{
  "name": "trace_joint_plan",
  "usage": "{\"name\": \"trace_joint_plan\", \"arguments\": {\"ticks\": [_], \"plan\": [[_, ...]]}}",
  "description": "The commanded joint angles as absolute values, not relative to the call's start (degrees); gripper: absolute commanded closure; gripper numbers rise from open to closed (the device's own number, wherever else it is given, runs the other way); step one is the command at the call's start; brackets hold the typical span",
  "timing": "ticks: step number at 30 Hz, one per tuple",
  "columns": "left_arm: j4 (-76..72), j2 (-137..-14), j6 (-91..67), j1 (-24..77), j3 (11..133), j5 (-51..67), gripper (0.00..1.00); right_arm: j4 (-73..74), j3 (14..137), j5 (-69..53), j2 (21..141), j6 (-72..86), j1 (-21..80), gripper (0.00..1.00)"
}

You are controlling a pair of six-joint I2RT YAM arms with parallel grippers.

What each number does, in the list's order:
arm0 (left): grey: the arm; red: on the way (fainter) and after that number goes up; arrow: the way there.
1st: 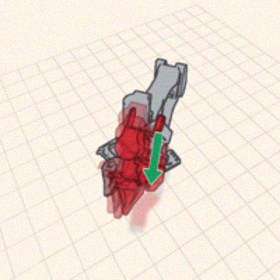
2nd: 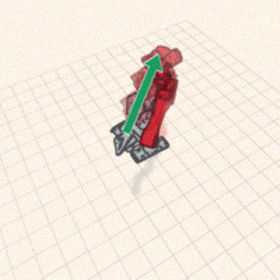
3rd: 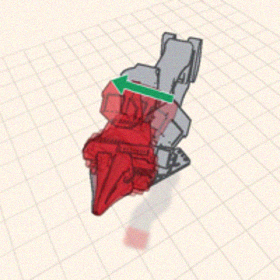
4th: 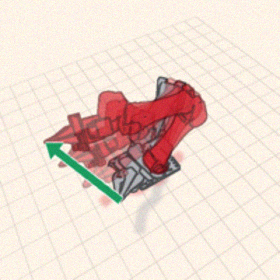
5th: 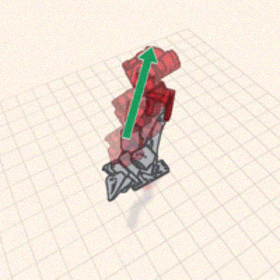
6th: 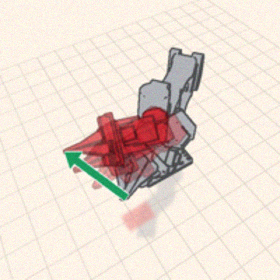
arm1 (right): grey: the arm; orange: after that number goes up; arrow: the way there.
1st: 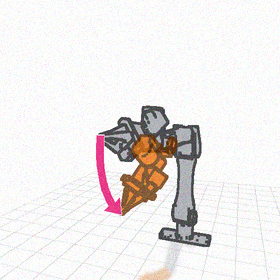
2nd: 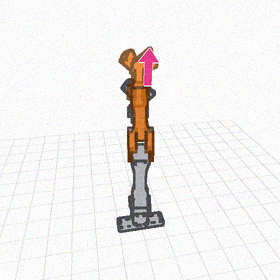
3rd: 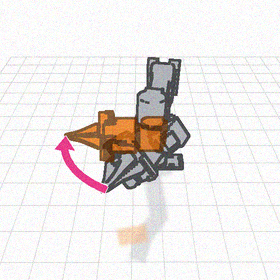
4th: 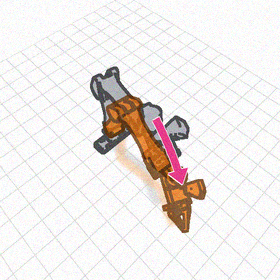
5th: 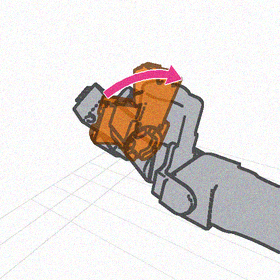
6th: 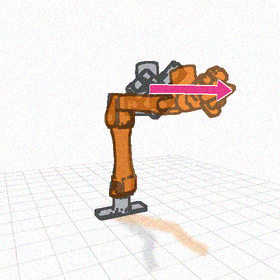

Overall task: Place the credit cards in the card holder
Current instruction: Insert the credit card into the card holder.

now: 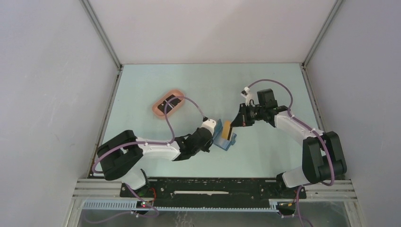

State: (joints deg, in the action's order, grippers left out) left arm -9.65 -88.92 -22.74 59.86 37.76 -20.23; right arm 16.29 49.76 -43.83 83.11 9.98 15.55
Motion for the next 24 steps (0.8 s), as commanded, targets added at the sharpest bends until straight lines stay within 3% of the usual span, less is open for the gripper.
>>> {"name": "trace_joint_plan", "arguments": {"ticks": [1,3,5,11,16,20,24], "plan": [[-15.49,-84.09,-20.16,59.77,35.32,-15.47,0.94,13.38,50.81,-42.44,82.61,12.77,12.98,1.00],[-15.48,-81.61,-16.42,59.81,34.42,-13.60,0.77,13.51,50.88,-43.77,82.37,12.66,11.94,1.00],[-14.93,-79.04,-12.57,60.20,33.84,-12.19,0.66,13.45,50.89,-45.55,82.35,12.38,11.37,1.00],[-10.37,-74.88,-1.24,63.25,33.93,-17.94,0.52,15.38,52.17,-46.93,81.92,9.81,11.21,1.00],[-10.05,-76.18,7.85,65.56,33.84,-25.27,0.34,17.07,52.84,-49.22,82.35,7.49,10.39,1.00],[-15.08,-74.97,5.67,64.98,31.58,-24.63,0.15,18.66,52.90,-46.65,83.40,7.40,10.84,1.00],[-18.99,-72.83,-1.77,63.47,30.33,-20.21,0.12,18.26,52.37,-42.01,85.41,10.29,10.98,1.00]]}}
